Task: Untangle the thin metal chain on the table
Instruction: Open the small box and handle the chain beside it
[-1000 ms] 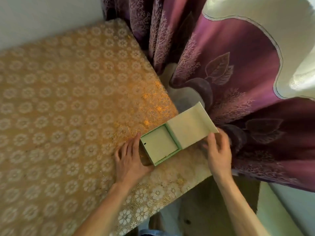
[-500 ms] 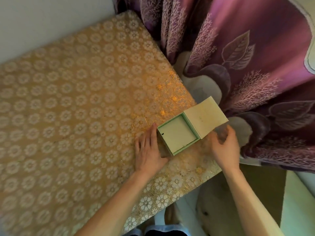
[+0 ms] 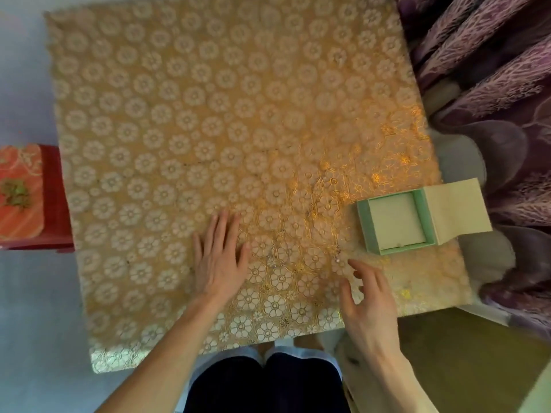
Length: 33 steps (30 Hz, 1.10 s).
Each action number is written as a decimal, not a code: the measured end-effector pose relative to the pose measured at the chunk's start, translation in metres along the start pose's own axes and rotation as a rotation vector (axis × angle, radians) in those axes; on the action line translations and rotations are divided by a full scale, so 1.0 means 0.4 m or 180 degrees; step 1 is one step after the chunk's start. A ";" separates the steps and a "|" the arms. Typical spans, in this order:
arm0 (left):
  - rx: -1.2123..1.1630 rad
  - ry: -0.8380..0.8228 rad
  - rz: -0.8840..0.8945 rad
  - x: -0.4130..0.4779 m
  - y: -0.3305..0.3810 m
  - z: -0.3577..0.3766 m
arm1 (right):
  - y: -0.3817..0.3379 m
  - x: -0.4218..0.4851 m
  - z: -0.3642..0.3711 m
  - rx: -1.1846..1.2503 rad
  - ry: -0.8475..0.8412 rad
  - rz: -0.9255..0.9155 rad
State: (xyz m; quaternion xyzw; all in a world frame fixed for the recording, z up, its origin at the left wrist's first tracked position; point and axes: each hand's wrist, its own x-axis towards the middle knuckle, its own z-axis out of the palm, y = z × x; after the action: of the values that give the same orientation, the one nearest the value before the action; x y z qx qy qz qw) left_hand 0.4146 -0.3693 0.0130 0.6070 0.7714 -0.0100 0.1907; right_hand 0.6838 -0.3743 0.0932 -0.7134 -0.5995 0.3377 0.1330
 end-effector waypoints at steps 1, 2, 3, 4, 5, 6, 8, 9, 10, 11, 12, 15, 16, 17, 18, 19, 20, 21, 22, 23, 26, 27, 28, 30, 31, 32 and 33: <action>0.0076 -0.0018 0.0020 -0.006 -0.013 0.010 | 0.001 0.008 0.016 -0.0055 -0.0023 0.0118; 0.0141 -0.0012 0.0017 -0.008 -0.022 0.016 | 0.002 0.018 0.032 -0.0084 -0.0041 0.0263; 0.0198 -0.0002 -0.0004 -0.006 -0.026 0.019 | 0.000 0.028 0.045 -0.0076 -0.0057 0.0415; 0.0235 0.0010 -0.0026 -0.004 -0.027 0.022 | -0.002 0.038 0.056 -0.0040 -0.0049 0.0555; 0.0237 0.0020 -0.0035 -0.002 -0.026 0.026 | -0.004 0.048 0.065 -0.0012 -0.0017 0.0694; 0.0218 0.0032 -0.0028 -0.001 -0.023 0.028 | -0.007 0.058 0.072 -0.0018 0.0044 0.0835; 0.0160 0.0053 -0.0003 -0.002 -0.024 0.035 | -0.017 0.075 0.084 -0.0116 0.0177 0.1047; 0.0141 0.0066 0.0001 -0.003 -0.025 0.036 | -0.025 0.080 0.087 -0.0159 0.0233 0.1119; 0.0135 0.0072 -0.0004 -0.004 -0.026 0.038 | -0.032 0.085 0.091 -0.0165 0.0265 0.1186; 0.0137 0.0073 -0.0012 -0.006 -0.028 0.039 | -0.038 0.089 0.094 -0.0127 0.0275 0.1251; 0.0133 0.0072 -0.0017 -0.008 -0.028 0.040 | -0.040 0.092 0.097 -0.0070 0.0264 0.1320; 0.0099 0.0103 -0.0025 -0.014 -0.029 0.042 | -0.041 0.102 0.098 0.0037 0.0168 0.1595; 0.0096 0.0115 -0.0027 -0.014 -0.030 0.043 | -0.040 0.107 0.097 0.0075 0.0146 0.1682; 0.0103 0.0121 -0.0029 -0.014 -0.030 0.043 | -0.040 0.111 0.097 0.0099 0.0118 0.1759; 0.0112 0.0126 -0.0028 -0.013 -0.031 0.044 | -0.042 0.114 0.096 0.0119 0.0104 0.1806; 0.0117 0.0132 -0.0027 -0.013 -0.031 0.045 | -0.048 0.115 0.096 0.0121 0.0106 0.1829; 0.0120 0.0138 -0.0027 -0.013 -0.033 0.047 | -0.056 0.115 0.096 0.0103 0.0117 0.1815; 0.0121 0.0148 -0.0030 -0.013 -0.034 0.048 | -0.062 0.117 0.096 0.0058 0.0132 0.1780; 0.0118 0.0155 -0.0035 -0.012 -0.035 0.049 | -0.066 0.120 0.096 -0.0005 0.0137 0.1745; 0.0115 0.0154 -0.0039 -0.012 -0.035 0.049 | -0.066 0.123 0.095 -0.0070 0.0127 0.1748; 0.0102 0.0157 -0.0024 -0.015 -0.033 0.048 | -0.066 0.128 0.093 -0.0235 0.0071 0.1739; 0.0092 0.0164 -0.0019 -0.016 -0.032 0.046 | -0.068 0.124 0.095 -0.0302 0.0066 0.1660; 0.0093 0.0164 -0.0017 -0.015 -0.032 0.045 | -0.073 0.116 0.097 -0.0401 0.0112 0.1528; 0.0122 0.0154 -0.0037 -0.015 -0.034 0.044 | -0.074 0.098 0.105 -0.0673 0.0361 0.1219; 0.0116 0.0159 -0.0046 -0.013 -0.035 0.043 | -0.073 0.090 0.111 -0.0793 0.0469 0.1099; 0.0090 0.0165 -0.0049 -0.012 -0.034 0.042 | -0.070 0.084 0.115 -0.0862 0.0530 0.1025; 0.0057 0.0175 -0.0049 -0.012 -0.032 0.040 | -0.063 0.081 0.118 -0.0870 0.0544 0.0994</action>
State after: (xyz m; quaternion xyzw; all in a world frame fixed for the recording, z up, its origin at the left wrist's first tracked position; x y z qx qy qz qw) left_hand 0.4081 -0.3813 -0.0030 0.6027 0.7809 -0.0016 0.1639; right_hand 0.6360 -0.3476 0.0632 -0.8349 -0.5085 0.2080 0.0315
